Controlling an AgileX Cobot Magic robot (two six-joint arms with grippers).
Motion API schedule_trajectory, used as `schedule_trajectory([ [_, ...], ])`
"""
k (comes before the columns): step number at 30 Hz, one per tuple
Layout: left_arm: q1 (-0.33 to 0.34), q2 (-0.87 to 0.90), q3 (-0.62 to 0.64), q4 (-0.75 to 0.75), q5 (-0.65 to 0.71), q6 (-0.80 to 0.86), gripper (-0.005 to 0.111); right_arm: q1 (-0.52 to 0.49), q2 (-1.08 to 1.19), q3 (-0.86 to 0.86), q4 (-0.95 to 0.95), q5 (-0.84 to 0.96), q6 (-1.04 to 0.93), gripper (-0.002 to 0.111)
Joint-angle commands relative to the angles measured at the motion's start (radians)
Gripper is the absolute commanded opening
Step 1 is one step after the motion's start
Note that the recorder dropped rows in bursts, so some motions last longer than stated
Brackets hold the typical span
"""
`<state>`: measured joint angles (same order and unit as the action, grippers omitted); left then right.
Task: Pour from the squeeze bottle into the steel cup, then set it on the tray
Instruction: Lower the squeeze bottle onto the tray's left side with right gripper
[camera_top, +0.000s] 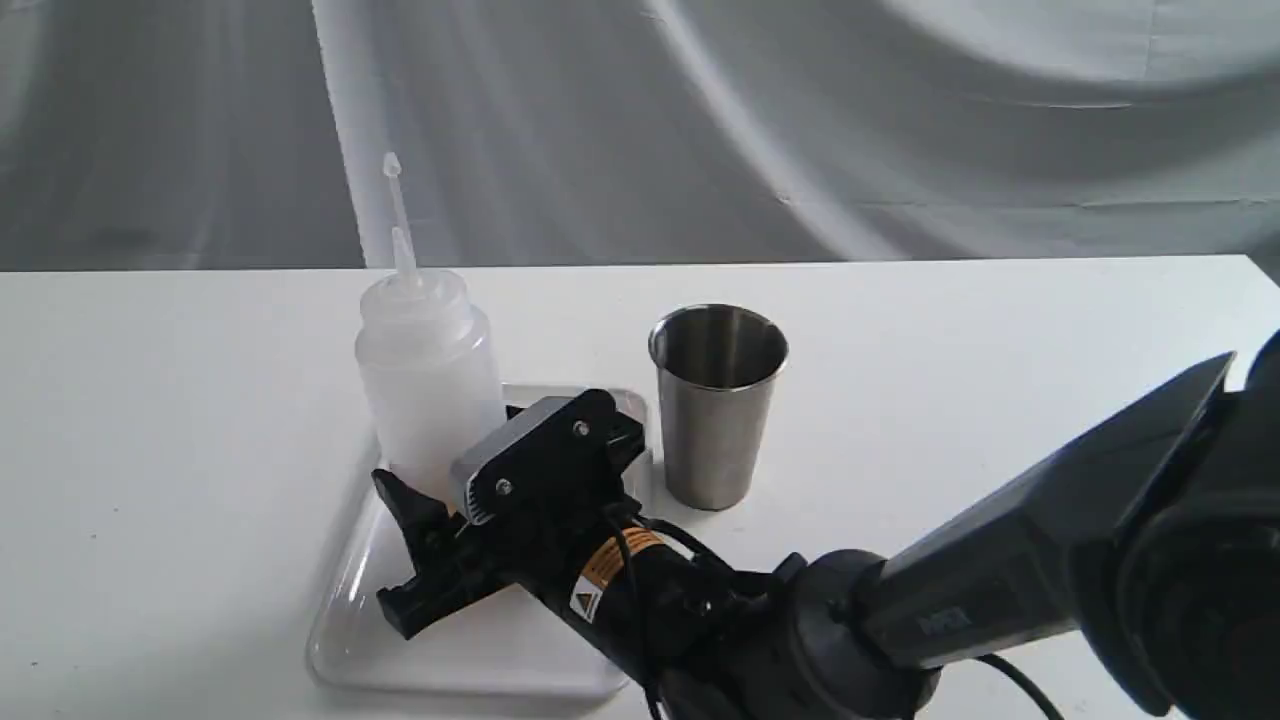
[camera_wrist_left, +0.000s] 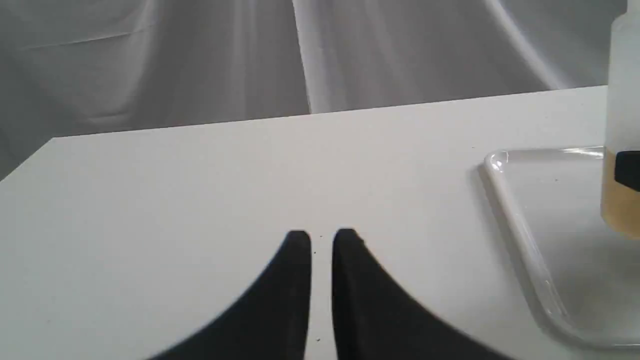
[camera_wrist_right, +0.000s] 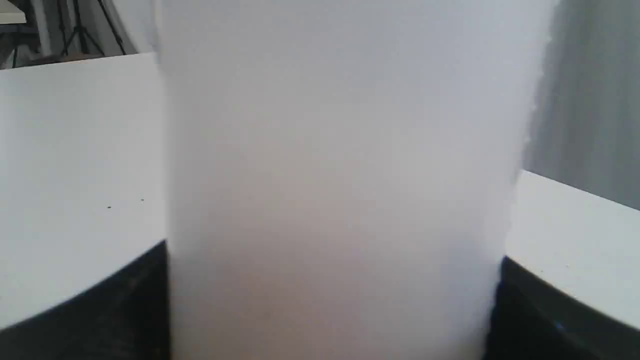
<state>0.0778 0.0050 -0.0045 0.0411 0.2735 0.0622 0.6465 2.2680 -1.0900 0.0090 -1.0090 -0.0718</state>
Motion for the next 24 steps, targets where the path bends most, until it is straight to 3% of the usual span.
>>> schedule_trajectory([
  [1, 0.003, -0.005, 0.004, 0.0, -0.008, -0.002, 0.008, 0.002, 0.004, -0.005, 0.007, -0.091, -0.02, 0.0],
  [24, 0.003, -0.005, 0.004, 0.0, -0.008, -0.002, 0.008, -0.01, 0.065, -0.057, 0.006, -0.086, -0.055, 0.0],
])
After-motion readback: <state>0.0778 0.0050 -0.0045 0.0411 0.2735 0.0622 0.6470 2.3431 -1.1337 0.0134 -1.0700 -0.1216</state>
